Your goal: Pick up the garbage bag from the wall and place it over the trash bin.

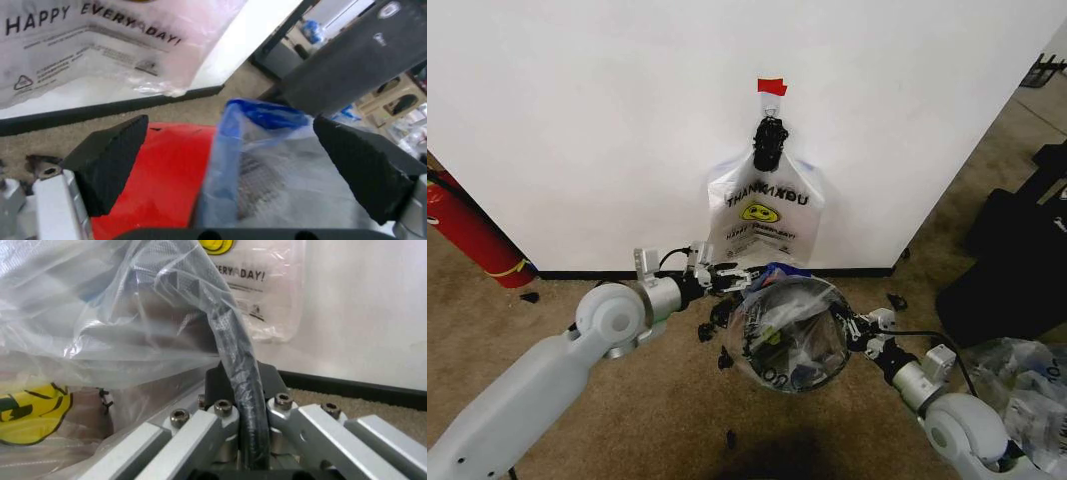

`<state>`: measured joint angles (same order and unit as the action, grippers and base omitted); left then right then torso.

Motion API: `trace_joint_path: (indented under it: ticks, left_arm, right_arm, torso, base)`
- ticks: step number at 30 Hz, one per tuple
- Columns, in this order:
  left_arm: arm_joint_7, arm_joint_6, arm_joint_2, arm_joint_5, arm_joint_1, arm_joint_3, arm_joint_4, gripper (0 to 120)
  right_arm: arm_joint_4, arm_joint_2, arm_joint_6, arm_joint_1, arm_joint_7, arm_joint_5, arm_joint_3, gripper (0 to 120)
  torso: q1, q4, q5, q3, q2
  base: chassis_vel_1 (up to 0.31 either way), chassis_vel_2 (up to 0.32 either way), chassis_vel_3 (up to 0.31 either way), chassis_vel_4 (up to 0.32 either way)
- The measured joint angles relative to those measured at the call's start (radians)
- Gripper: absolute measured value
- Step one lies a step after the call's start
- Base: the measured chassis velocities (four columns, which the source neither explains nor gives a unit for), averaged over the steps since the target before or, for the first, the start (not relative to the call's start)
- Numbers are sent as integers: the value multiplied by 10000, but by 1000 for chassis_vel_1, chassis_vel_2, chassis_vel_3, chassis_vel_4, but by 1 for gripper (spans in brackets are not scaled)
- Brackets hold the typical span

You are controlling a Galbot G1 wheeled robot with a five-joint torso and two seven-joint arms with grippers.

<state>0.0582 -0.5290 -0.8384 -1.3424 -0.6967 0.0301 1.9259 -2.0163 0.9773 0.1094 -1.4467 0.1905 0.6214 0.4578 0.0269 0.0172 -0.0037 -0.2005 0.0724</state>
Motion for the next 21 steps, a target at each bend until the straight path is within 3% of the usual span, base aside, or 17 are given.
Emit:
trace_joint_path:
  ticks: [3,9,13,21]
  left_arm:
    - [43,25,-128,311,217,212,-360,95]
    - [-3,72,-215,650,451,484,-757,77]
    - [-135,262,-249,1144,559,770,-1043,58]
    - [-184,291,-285,956,532,875,-993,30]
  right_arm:
    - [-25,-2,0,2,12,23,-10,0]
    - [-40,4,0,26,28,83,-34,0]
    - [-40,22,7,65,5,87,-44,0]
    - [-15,-37,55,84,-108,103,-7,0]
  torso:
    - [0,-1,-3,0,0]
    - [0,1,-1,0,0]
    - [0,0,-1,0,0]
    - [0,0,-1,0,0]
  base:
    - [0,0,0,0]
    - [0,0,0,0]
    - [0,0,0,0]
    - [0,0,0,0]
